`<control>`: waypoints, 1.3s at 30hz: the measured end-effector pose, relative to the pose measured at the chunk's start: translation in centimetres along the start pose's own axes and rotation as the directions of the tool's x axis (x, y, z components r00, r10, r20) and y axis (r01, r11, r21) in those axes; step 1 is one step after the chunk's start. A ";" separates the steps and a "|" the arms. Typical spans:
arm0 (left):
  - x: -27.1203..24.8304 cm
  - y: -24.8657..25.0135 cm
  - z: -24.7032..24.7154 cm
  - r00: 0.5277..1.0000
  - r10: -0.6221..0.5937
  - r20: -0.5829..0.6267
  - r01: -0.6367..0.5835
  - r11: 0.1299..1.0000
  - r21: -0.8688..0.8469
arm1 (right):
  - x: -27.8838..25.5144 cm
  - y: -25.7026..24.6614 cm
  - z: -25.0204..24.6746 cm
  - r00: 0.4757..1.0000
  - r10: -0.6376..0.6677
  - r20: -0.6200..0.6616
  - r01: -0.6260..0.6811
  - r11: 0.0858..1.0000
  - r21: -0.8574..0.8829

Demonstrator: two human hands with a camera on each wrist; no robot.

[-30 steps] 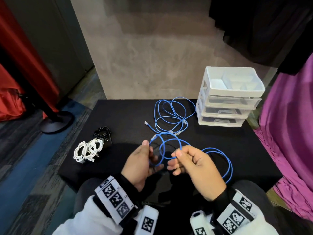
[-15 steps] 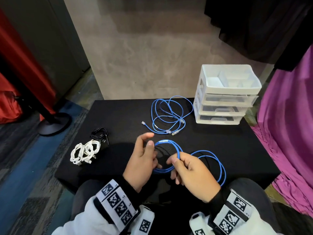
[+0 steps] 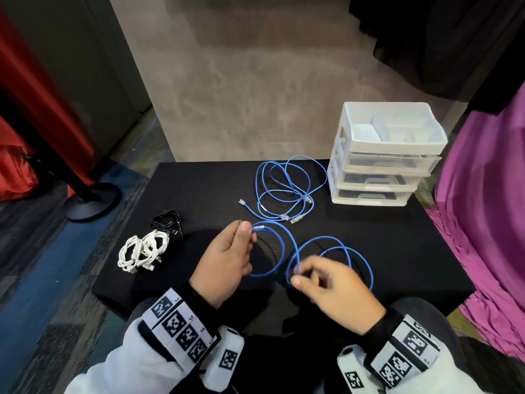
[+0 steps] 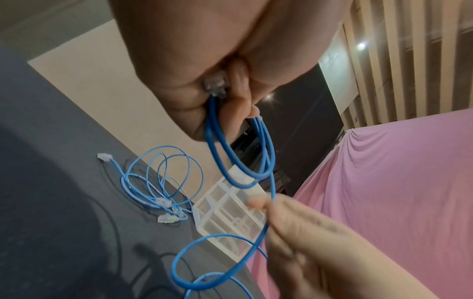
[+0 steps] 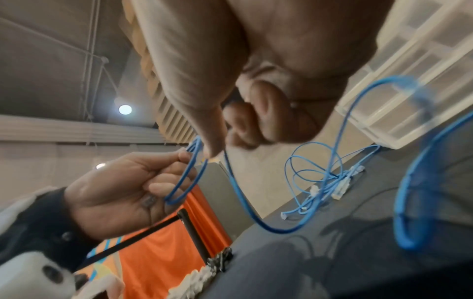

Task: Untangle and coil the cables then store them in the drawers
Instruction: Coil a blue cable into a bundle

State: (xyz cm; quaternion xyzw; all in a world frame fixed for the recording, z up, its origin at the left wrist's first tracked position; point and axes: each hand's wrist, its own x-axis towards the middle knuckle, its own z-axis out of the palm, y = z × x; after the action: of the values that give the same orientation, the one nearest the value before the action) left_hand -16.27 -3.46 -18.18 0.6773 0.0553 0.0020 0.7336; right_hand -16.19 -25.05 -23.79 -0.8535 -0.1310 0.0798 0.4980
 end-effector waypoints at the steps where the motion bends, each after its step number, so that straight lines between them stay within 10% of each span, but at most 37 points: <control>1: 0.1 0.0 0.0 1.000 -0.008 -0.015 0.008 0.999 -0.034 | -0.2 0.4 0.2 0.997 0.021 0.078 -0.016 0.998 -0.059; 7: 0.3 -0.8 0.2 0.944 -0.331 0.003 0.289 0.820 -0.495 | -0.1 -0.8 1.8 0.989 0.146 0.033 -0.147 0.905 0.400; 13: 0.2 -1.7 0.1 0.920 -0.393 -0.003 0.346 0.813 -0.468 | 0.7 0.2 2.1 0.946 0.177 -0.273 -0.122 0.970 0.208; 25: 0.5 -3.2 1.4 0.895 -0.442 -0.062 0.397 0.852 -0.342 | 1.1 -1.6 4.1 0.980 0.158 -0.123 -0.054 0.801 0.597; 36: 0.3 -3.0 1.1 0.779 -0.603 0.169 0.618 0.696 -0.365 | -0.1 -2.1 3.8 0.995 0.035 -0.092 0.032 0.767 0.641; 39: 0.5 -3.3 1.5 0.806 -0.588 0.072 0.541 0.682 -0.492 | -0.3 -2.1 3.7 0.996 0.069 -0.054 -0.022 0.793 0.609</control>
State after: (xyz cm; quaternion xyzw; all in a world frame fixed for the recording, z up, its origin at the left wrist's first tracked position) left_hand -15.87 -5.18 -21.35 0.4174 0.2926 -0.1792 0.8415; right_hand -17.75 -21.07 -23.79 -0.6536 -0.0595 0.0981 0.7481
